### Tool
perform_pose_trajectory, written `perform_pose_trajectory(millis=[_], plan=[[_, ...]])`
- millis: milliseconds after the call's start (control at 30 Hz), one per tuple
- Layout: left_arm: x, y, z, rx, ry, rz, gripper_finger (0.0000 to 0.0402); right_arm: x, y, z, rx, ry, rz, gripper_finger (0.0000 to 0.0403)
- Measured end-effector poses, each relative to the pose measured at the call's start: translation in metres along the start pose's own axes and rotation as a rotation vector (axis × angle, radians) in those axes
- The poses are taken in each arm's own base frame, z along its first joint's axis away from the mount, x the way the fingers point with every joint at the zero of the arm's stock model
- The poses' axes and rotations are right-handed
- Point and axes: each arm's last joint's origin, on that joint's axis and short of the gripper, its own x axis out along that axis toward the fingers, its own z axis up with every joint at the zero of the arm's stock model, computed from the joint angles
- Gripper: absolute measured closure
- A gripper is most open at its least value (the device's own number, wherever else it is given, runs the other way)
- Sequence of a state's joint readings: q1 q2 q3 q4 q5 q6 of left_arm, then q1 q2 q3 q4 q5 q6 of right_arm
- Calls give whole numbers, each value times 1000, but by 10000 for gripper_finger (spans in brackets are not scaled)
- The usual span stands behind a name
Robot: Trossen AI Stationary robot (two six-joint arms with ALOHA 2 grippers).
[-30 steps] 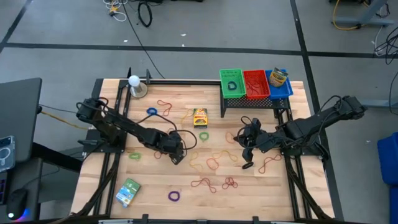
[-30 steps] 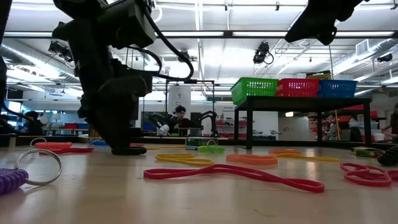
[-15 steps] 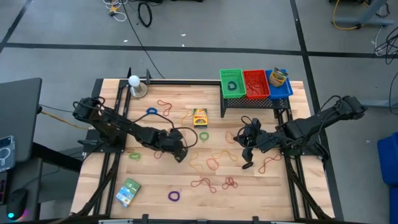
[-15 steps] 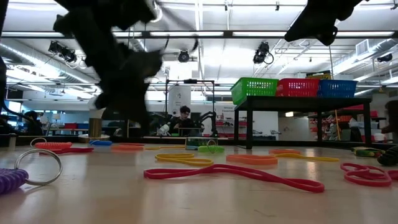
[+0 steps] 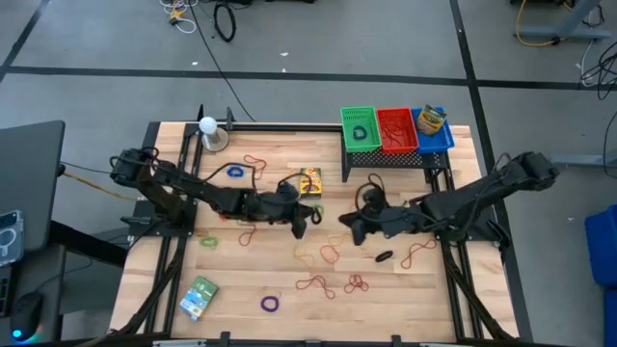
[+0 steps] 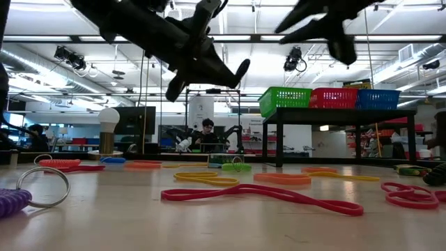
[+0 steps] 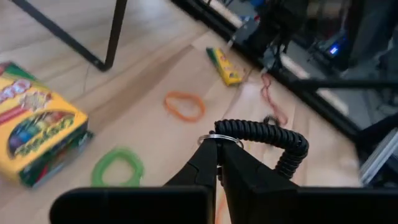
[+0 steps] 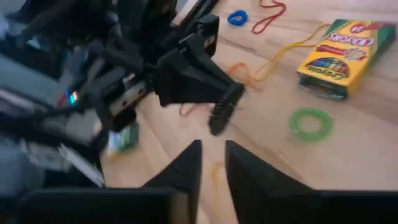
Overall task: Pick & Place Office Desk Supplies
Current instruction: Put the black spring keychain into the green bin
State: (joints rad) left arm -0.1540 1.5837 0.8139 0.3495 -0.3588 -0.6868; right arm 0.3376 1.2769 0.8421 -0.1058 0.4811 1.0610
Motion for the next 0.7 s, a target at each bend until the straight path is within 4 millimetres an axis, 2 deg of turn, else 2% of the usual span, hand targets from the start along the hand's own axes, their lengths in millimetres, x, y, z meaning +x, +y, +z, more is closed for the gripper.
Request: perform_pose_trajectory(millis=[200, 333, 467, 700], plan=[[4, 6, 7, -40, 31, -57, 390, 33, 1, 0, 122, -24, -47, 233], [4, 6, 7, -29, 51, -81, 390, 45, 2, 2, 137, -3, -58, 205], [4, 4, 6, -30, 65, -111, 390, 50, 2, 1, 154, 8, -66, 214], [4, 2, 11, -90, 7, -111, 390, 51, -1, 3, 123, 72, -59, 272]])
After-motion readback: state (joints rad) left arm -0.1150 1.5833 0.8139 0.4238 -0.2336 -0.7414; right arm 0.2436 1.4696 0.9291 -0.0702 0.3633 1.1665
